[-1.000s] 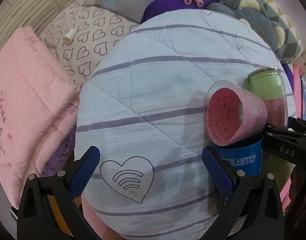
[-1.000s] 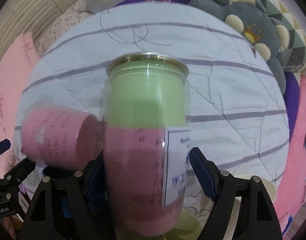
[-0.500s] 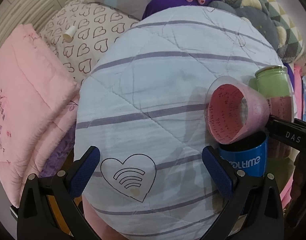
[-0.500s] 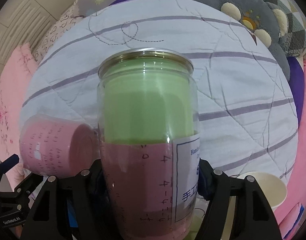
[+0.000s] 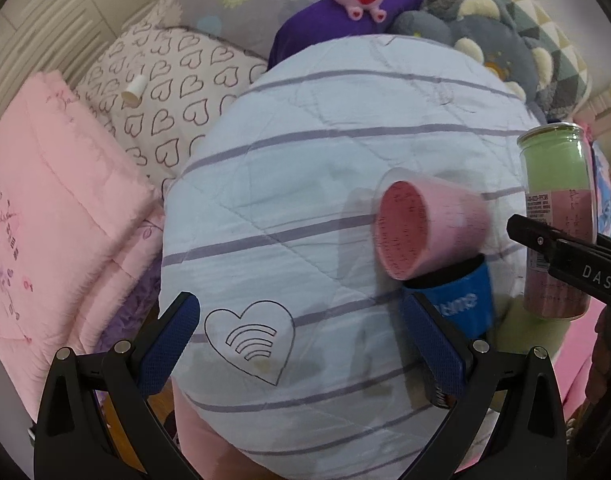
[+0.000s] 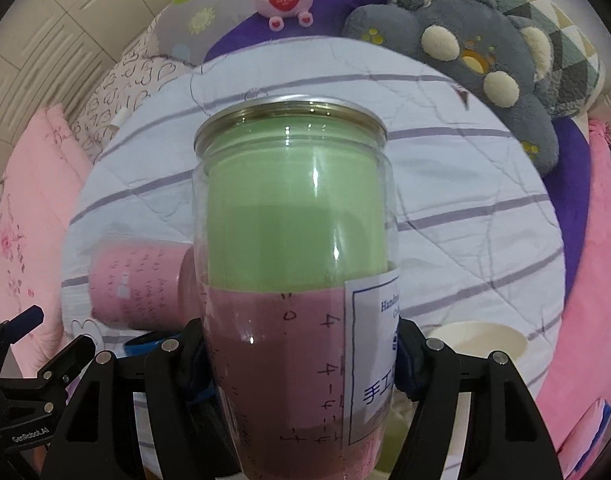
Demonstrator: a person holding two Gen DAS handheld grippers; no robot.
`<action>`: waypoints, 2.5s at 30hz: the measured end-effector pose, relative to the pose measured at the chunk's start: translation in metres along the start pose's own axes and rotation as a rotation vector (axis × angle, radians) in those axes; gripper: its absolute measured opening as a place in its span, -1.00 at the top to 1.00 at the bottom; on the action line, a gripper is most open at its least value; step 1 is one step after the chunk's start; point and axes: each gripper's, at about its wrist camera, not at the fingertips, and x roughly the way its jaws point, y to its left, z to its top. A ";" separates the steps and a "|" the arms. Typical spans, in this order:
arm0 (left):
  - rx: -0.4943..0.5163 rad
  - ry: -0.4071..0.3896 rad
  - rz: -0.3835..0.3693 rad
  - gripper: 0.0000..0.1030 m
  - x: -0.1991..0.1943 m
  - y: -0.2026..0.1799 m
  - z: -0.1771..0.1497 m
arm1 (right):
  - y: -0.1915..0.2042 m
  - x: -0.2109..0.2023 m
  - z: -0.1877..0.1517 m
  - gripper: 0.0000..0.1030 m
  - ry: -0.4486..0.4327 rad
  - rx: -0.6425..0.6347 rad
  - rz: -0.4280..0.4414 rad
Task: Flip cup upright
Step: 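Lift the jar with the right tool and carry it toward the left tool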
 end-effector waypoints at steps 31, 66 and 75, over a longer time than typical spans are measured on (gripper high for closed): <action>0.400 -0.238 -0.014 -0.99 -0.046 -0.070 -0.094 | -0.031 -0.053 -0.157 -0.37 -0.268 0.302 0.003; 0.544 -0.360 -0.001 -0.99 -0.003 0.011 -0.164 | 0.069 0.022 -0.224 -0.37 -0.265 0.396 0.073; 0.535 -0.365 -0.010 -0.99 0.009 0.025 -0.143 | 0.088 0.030 -0.216 -0.59 -0.245 0.405 -0.021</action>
